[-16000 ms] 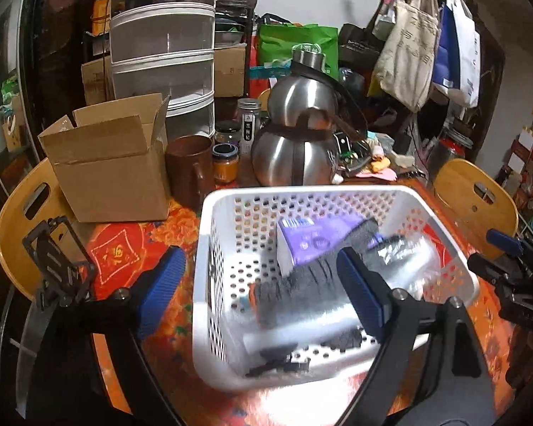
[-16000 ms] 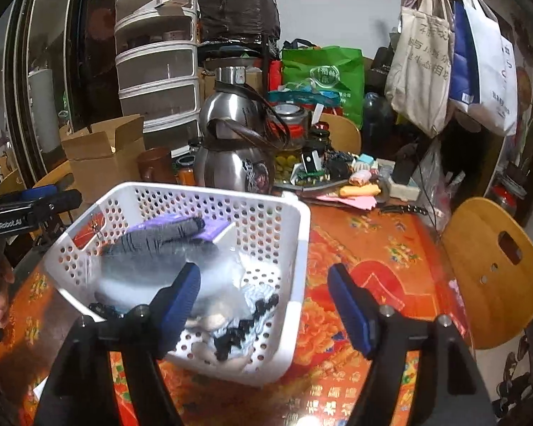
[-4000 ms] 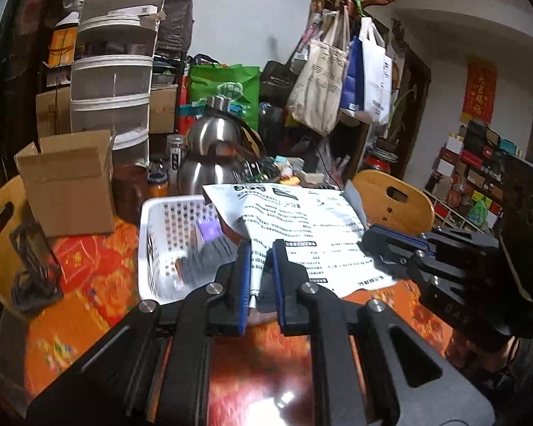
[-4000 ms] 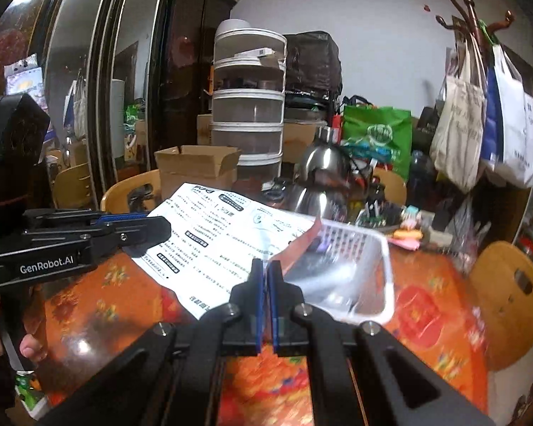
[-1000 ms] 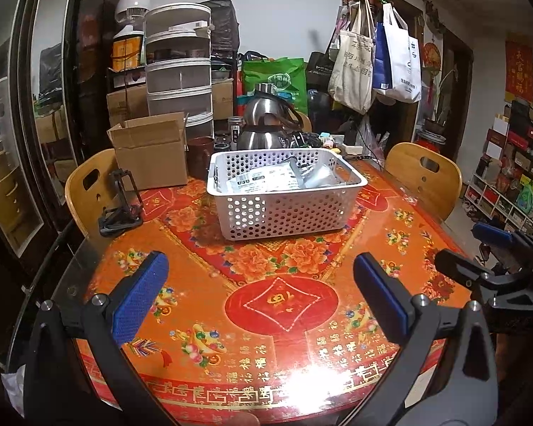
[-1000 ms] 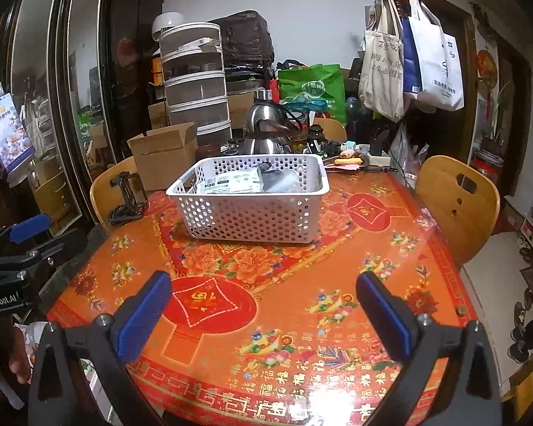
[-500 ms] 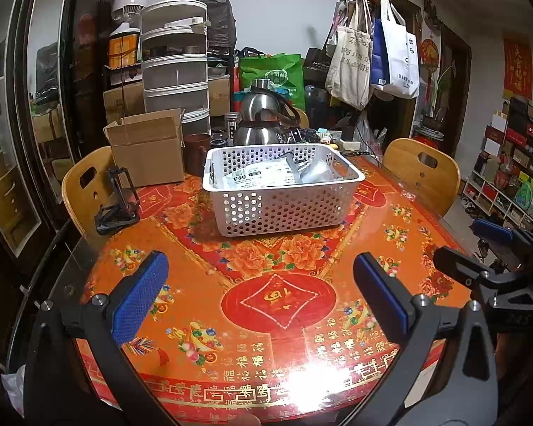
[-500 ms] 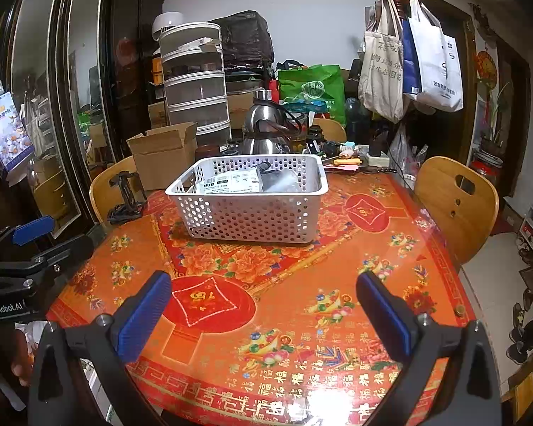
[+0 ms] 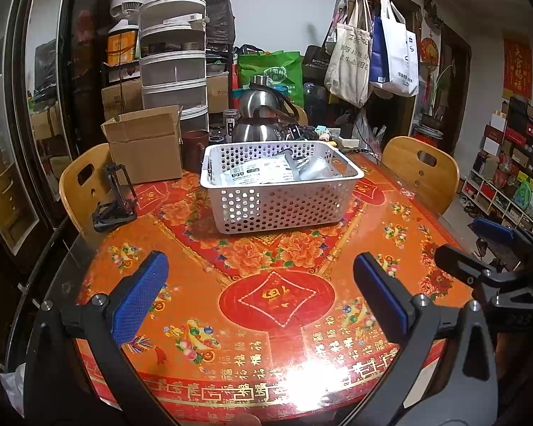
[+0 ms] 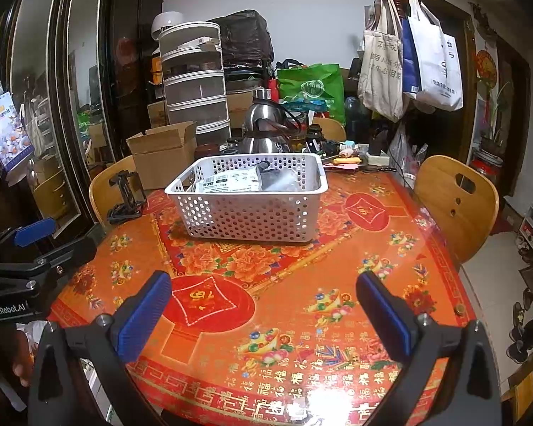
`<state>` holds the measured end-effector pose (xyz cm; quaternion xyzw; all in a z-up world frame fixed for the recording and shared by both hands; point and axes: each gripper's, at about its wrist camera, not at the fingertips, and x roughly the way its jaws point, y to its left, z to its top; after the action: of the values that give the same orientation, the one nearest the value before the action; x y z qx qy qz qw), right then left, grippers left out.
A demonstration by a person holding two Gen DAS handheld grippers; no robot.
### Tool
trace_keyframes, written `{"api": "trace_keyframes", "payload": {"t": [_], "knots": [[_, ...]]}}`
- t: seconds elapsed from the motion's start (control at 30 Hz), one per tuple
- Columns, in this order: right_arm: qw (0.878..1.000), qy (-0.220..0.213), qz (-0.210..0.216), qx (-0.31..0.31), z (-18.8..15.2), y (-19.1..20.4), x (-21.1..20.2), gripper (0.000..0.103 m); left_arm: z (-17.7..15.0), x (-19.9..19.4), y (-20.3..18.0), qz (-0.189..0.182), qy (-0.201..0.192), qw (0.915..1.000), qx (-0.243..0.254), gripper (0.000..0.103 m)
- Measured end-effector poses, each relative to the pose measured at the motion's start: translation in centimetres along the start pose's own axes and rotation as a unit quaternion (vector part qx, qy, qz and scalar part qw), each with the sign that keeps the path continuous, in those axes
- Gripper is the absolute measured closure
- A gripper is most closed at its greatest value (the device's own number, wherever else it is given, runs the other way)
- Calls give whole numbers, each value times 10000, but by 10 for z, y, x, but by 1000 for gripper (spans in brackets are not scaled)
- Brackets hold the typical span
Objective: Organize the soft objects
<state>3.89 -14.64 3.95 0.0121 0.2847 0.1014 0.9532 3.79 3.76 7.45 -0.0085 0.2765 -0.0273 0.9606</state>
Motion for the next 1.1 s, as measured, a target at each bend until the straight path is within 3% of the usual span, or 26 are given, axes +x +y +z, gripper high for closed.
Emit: {"api": "trace_keyframes", "payload": {"t": [1.1], "knots": [[10000, 53, -46, -7, -3, -3, 1, 0, -10, 9, -8, -73, 72, 9999, 30, 0]]}}
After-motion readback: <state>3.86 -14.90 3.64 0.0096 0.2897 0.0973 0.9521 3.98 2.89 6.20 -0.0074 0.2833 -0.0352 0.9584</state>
